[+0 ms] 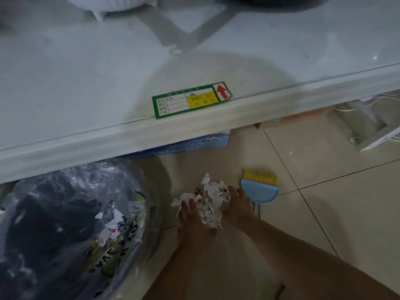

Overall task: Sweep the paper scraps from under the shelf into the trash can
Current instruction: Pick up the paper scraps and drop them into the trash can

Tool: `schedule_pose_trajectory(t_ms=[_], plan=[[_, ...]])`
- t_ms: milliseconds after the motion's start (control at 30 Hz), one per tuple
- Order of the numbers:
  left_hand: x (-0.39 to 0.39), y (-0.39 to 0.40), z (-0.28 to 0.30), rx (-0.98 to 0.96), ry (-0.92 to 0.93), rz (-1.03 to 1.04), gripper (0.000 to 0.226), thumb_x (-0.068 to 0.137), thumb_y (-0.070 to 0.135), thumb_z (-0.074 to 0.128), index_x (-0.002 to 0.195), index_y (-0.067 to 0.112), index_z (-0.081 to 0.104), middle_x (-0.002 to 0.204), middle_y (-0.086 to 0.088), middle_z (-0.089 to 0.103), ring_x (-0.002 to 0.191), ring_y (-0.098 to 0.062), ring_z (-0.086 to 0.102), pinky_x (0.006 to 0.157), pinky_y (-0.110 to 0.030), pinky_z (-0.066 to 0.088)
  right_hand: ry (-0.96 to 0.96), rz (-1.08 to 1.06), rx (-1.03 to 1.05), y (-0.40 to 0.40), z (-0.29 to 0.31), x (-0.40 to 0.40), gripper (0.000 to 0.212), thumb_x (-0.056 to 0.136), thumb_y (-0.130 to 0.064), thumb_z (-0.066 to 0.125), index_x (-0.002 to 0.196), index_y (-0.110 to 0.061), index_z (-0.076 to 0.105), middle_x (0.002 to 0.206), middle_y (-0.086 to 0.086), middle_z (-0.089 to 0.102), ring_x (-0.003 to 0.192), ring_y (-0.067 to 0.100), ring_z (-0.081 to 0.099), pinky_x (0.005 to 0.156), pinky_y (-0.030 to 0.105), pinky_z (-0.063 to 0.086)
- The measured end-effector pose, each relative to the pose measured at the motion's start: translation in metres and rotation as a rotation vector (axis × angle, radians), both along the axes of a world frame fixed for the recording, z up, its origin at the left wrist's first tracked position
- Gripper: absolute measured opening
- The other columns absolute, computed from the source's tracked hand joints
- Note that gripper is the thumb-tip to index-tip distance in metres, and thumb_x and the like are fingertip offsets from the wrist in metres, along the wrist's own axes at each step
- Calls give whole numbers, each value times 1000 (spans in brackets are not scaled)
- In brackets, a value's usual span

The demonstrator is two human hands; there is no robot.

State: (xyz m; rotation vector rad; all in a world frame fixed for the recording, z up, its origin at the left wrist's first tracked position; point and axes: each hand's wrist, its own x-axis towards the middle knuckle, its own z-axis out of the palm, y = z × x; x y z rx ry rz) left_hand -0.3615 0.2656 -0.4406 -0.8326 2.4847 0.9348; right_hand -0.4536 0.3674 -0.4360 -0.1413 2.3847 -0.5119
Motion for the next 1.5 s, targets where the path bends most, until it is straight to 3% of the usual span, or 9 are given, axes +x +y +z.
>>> schedule_pose_trajectory(t_ms=[133, 300, 500, 667, 800, 1100, 1233, 1367, 1500], plan=[[-16, -4, -13, -48, -101, -18, 114, 78, 48, 68, 148, 11, -14, 157, -13, -18, 147, -32, -3, 117, -39, 17, -68, 85, 82, -3, -7, -9, 100, 77, -16, 70, 150, -29, 2, 158, 3, -2, 146, 32, 11, 113, 41, 31], [-29, 2, -24, -104, -107, 60, 98, 83, 36, 66, 150, 11, -2, 156, -14, 6, 142, -33, 17, 113, -35, 26, -34, 162, 136, -11, -17, -7, 104, 70, -27, 78, 148, -30, 9, 151, 3, 13, 140, 33, 20, 108, 40, 38], [-35, 7, -33, -105, -55, -49, 48, 90, 24, 46, 136, 10, 36, 137, -13, 41, 122, -27, 41, 98, -28, 35, 25, 153, 1, -21, -16, 6, 47, 89, -18, 54, 134, -17, 42, 132, 12, 45, 120, 32, 51, 98, 38, 44], [-35, 8, -19, -143, -17, -139, 29, 94, 9, 41, 121, 4, 49, 127, -14, 53, 119, -27, 46, 97, -30, 37, 14, 87, -63, -22, -4, 11, 25, 87, -14, 52, 111, -14, 62, 119, 13, 63, 111, 29, 59, 87, 30, 45], [-34, 10, 0, -156, 7, -121, 28, 95, 8, 36, 118, 4, 52, 127, -13, 54, 121, -24, 46, 100, -27, 33, -8, -16, -131, -20, 15, 14, 17, 87, -19, 52, 97, -18, 66, 114, 13, 66, 105, 27, 61, 77, 25, 37], [-24, 13, 86, -135, 113, 20, 26, 94, 8, 41, 114, 6, 57, 122, -10, 57, 113, -22, 53, 90, -21, 36, 63, -23, -251, -18, 92, 24, 25, 92, -24, 52, 109, -11, 65, 121, 13, 65, 112, 25, 58, 83, 22, 37], [-15, 10, 131, -161, 153, 5, 27, 94, 6, 37, 115, 3, 54, 124, -12, 55, 117, -24, 50, 92, -25, 35, 67, -48, -329, -20, 133, 32, 28, 92, -23, 53, 114, -10, 64, 129, 12, 60, 119, 26, 55, 99, 28, 40], [-3, 5, 169, -183, 187, 59, 22, 90, 7, 43, 104, 2, 59, 114, -15, 60, 102, -28, 61, 83, -32, 45, 157, 38, -354, -24, 170, 45, 25, 90, -17, 54, 111, -9, 64, 134, 13, 57, 123, 28, 52, 106, 30, 39], [14, -6, 204, -167, 294, 123, 19, 87, 3, 45, 95, 2, 62, 106, -17, 62, 92, -29, 62, 75, -34, 47, 239, 68, -373, -35, 200, 57, 21, 90, -19, 52, 106, -15, 66, 124, 8, 64, 108, 21, 59, 83, 20, 36]])
